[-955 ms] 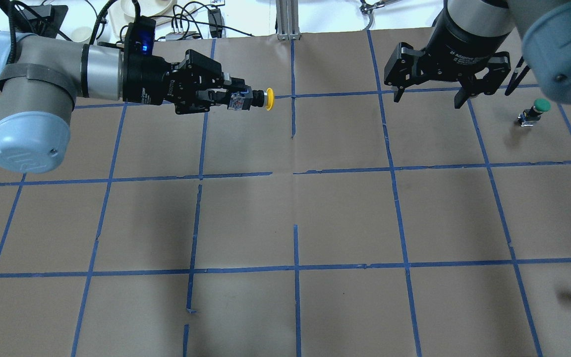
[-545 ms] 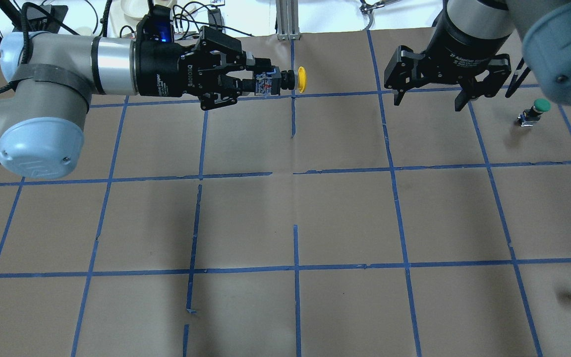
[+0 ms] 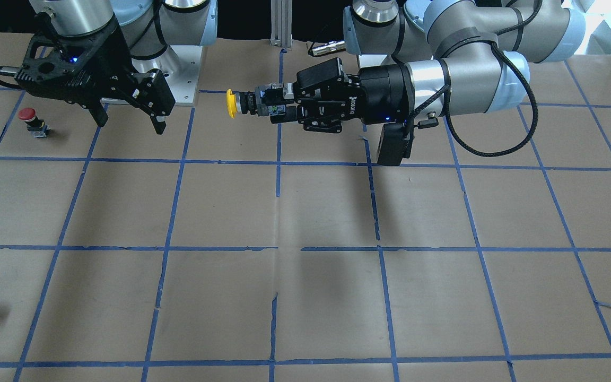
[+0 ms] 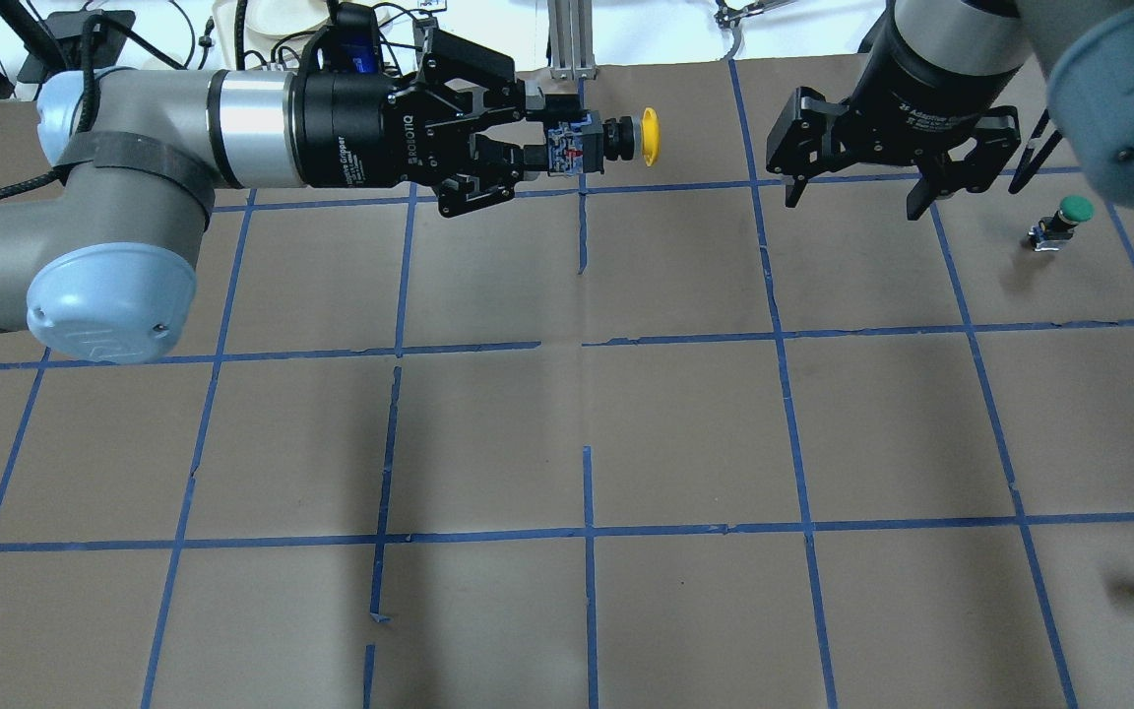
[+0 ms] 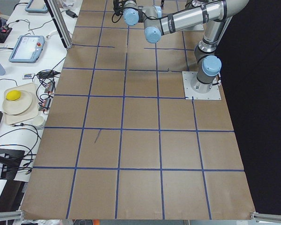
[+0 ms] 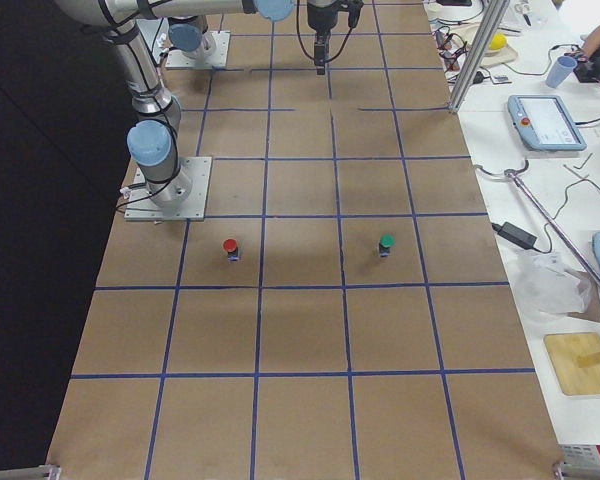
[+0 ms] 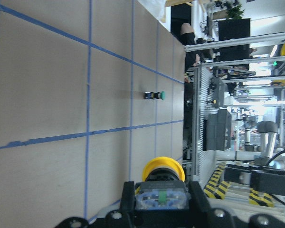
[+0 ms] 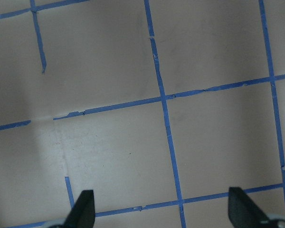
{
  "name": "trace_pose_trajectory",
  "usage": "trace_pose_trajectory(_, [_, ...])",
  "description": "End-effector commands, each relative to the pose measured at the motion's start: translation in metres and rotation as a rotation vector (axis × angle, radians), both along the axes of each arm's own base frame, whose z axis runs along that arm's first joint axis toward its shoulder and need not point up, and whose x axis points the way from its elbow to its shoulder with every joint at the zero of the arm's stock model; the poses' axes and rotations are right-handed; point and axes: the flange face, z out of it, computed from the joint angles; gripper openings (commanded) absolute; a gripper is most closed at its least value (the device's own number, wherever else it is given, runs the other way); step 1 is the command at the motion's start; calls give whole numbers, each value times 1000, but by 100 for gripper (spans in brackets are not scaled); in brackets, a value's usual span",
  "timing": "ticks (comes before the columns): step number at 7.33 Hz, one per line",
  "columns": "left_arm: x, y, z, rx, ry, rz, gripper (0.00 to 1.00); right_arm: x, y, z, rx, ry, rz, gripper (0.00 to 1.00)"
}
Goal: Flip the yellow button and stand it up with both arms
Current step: 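Hold the yellow button up while the right gripper approaches its yellow cap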
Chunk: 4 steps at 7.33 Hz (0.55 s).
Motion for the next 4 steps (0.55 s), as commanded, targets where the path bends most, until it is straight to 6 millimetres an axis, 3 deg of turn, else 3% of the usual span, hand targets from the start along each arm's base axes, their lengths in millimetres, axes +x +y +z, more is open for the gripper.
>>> trace_pose_trajectory(1, [-2,0,-1,11,2,-2,16,-26,-7,4,-11,12,66,100])
trace_pose_trajectory(2, [-3,2,1,19,2,-4,15,-41,-8,9,-23,-24,43,100])
trace_pose_trajectory(4, [-5,4,9,13,-1,-5,15,-75,-6,11,30,-280,-74,100])
